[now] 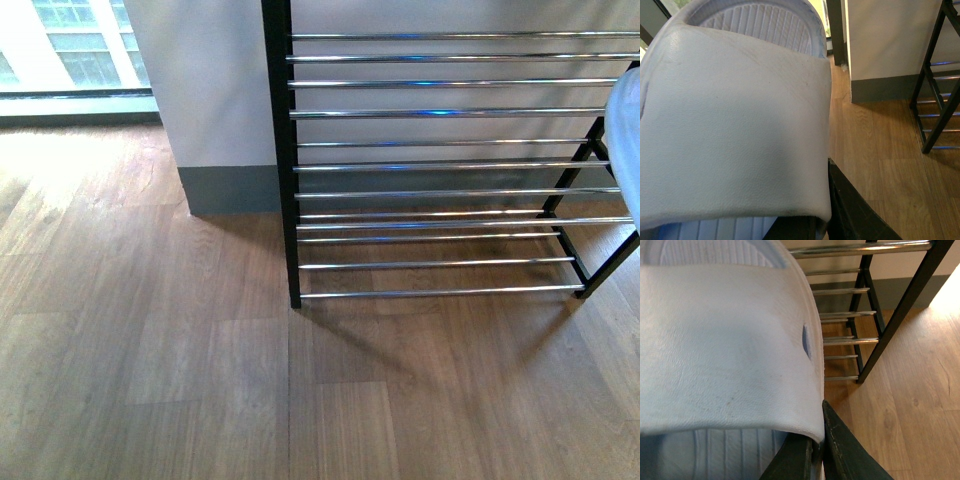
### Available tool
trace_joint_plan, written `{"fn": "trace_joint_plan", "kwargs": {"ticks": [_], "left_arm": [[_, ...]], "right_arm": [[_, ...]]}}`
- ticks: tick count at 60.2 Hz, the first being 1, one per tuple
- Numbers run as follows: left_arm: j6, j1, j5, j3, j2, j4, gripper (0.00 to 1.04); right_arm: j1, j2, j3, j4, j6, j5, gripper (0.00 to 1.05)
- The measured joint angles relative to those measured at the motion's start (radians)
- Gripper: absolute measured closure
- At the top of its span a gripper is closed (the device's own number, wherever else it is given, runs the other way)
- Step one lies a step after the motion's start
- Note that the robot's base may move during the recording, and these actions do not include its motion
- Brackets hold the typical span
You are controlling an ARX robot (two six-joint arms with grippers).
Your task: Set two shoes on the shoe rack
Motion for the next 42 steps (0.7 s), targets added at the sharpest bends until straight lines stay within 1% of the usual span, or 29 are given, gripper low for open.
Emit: {"fn": "trace_joint_plan", "kwargs": {"ticks": [42], "left_arm": [[0.000, 0.000, -0.006, 0.000, -0.001, 0.000, 1.03]], "right_arm": [[0.006, 0.000, -0.001, 0.000, 0.000, -0.004, 1.03]]}}
